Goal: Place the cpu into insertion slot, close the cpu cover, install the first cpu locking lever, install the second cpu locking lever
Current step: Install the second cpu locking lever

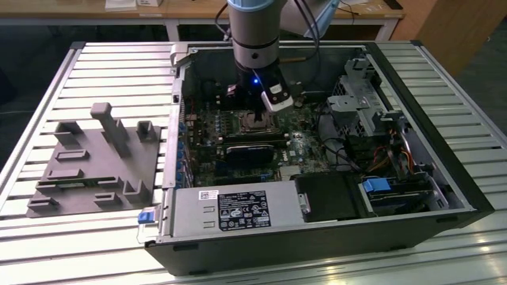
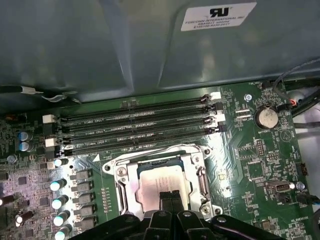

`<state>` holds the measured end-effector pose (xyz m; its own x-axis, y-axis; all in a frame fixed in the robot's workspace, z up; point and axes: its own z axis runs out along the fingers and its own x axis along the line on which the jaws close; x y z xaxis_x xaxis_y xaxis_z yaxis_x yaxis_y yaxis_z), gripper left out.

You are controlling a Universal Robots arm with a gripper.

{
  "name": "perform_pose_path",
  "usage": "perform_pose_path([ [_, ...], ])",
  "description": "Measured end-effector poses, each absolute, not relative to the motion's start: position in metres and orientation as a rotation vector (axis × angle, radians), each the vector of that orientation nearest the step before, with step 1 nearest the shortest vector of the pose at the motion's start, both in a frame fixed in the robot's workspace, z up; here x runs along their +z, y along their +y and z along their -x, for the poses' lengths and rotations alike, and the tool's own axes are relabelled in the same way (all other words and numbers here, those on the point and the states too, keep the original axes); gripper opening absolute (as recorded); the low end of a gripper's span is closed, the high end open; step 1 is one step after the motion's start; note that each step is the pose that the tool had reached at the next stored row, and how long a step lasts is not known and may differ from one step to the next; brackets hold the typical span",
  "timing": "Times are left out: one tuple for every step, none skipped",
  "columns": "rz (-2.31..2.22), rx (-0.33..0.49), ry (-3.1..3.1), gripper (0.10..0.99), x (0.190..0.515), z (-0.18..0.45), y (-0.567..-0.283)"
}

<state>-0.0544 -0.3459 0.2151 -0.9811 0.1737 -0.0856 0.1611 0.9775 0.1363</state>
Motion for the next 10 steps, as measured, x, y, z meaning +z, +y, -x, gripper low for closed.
perform_pose_path([
  [-0.257,0.195,3.027,0.102,0.2163,0.0545,-0.3459],
  [-0.257,0.194,3.027,0.102,0.2173,0.0544,-0.3459],
  [-0.257,0.192,3.027,0.102,0.2182,0.0544,-0.3458],
  [-0.257,0.191,3.027,0.102,0.2189,0.0544,-0.3458],
  [-0.257,0.189,3.027,0.102,0.2192,0.0544,-0.3457],
  [-0.257,0.188,3.027,0.102,0.2192,0.0544,-0.3457],
  [-0.256,0.187,3.027,0.102,0.2193,0.0544,-0.3457],
  [-0.257,0.187,3.027,0.102,0.2193,0.0545,-0.3457],
  [-0.256,0.187,3.027,0.102,0.2193,0.0544,-0.3457],
  [-0.256,0.187,3.027,0.102,0.2193,0.0545,-0.3458],
])
